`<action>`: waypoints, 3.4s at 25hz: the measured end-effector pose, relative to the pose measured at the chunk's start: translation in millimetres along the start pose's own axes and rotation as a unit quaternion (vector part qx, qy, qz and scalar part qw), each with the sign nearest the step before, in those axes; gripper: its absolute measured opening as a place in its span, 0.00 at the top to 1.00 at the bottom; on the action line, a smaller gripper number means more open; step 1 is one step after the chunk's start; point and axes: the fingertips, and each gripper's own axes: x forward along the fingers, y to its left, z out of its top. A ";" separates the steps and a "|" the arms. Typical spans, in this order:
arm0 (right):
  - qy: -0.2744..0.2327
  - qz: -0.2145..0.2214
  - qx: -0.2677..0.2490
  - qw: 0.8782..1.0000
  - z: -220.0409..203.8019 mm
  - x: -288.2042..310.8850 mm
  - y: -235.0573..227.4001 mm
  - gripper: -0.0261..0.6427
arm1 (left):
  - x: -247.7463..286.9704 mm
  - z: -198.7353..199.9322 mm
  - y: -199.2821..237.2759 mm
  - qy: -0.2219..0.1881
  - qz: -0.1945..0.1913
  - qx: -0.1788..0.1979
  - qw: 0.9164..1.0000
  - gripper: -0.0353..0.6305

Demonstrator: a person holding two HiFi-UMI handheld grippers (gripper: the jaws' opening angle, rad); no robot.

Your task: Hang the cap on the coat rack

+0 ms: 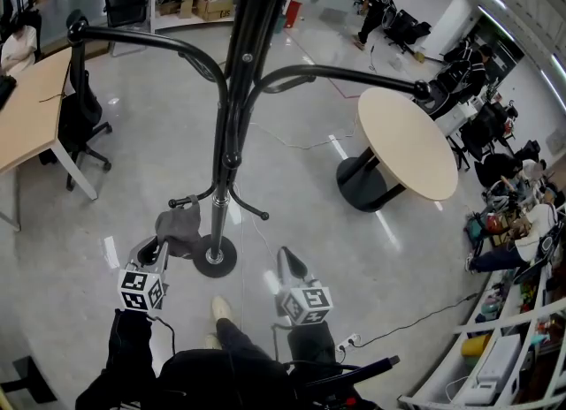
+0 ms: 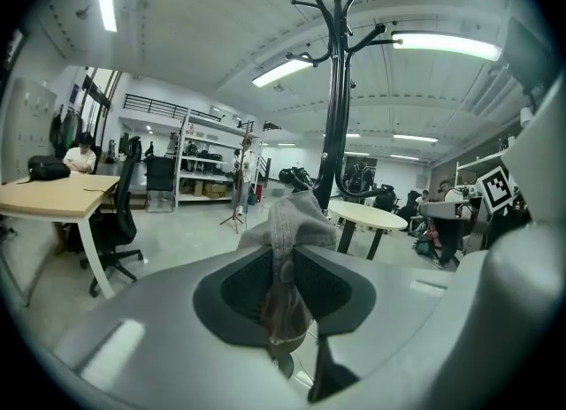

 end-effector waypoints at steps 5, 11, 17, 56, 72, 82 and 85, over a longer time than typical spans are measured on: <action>0.001 0.001 0.000 1.000 -1.0 1.0 -4.2 0.96 | 7.5 -8.3 -1.8 0.011 0.001 -0.003 1.000 0.83; 0.000 -0.007 0.002 1.000 0.1 -2.6 -14.5 0.96 | 15.3 -7.9 -7.6 0.014 -0.002 0.000 1.000 0.83; 0.004 -0.018 0.008 1.000 -2.5 -6.4 -27.6 0.96 | 28.3 -6.4 -15.0 0.017 -0.010 0.002 1.000 0.83; -0.007 -0.001 0.016 1.000 -2.8 -13.6 -11.4 0.96 | -5.2 18.8 -14.7 -0.050 0.004 0.001 0.999 0.49; -0.009 0.026 0.009 1.000 -8.1 -25.8 23.9 0.96 | -49.2 36.0 -36.5 -0.079 -0.001 0.009 0.997 0.76; -0.015 0.054 -0.007 0.998 -1.6 -36.1 58.6 0.96 | -85.2 46.5 -53.8 -0.089 -0.013 0.009 0.996 0.84; -0.017 0.059 -0.011 0.998 0.9 -45.1 66.2 0.96 | -100.9 52.3 -62.3 -0.100 -0.012 0.013 0.995 0.86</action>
